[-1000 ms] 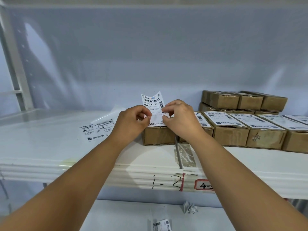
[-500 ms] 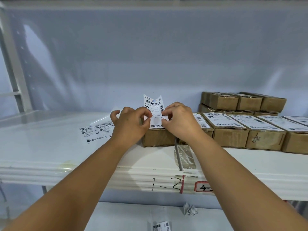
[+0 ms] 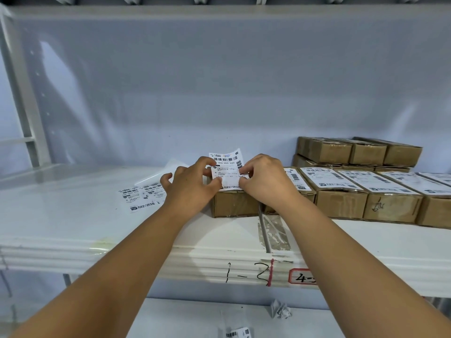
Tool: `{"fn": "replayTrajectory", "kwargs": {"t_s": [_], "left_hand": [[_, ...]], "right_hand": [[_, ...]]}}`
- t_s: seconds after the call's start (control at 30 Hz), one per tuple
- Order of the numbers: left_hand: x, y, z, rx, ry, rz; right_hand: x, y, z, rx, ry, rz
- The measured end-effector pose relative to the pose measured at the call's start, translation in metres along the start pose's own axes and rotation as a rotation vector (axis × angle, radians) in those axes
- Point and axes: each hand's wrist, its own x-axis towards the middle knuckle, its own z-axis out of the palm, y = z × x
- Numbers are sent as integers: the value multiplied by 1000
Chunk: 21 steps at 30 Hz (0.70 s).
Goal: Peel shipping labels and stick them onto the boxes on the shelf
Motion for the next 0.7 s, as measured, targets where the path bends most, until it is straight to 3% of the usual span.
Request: {"fn": "replayTrajectory", "kwargs": {"t_s": [0.27, 0.7], "left_hand": [[1, 0, 3, 123, -42, 12], [1, -1, 4, 76, -107, -40]], "right_hand": [[13, -10, 8, -56, -53, 109], [7, -31, 1, -227, -164, 81]]}}
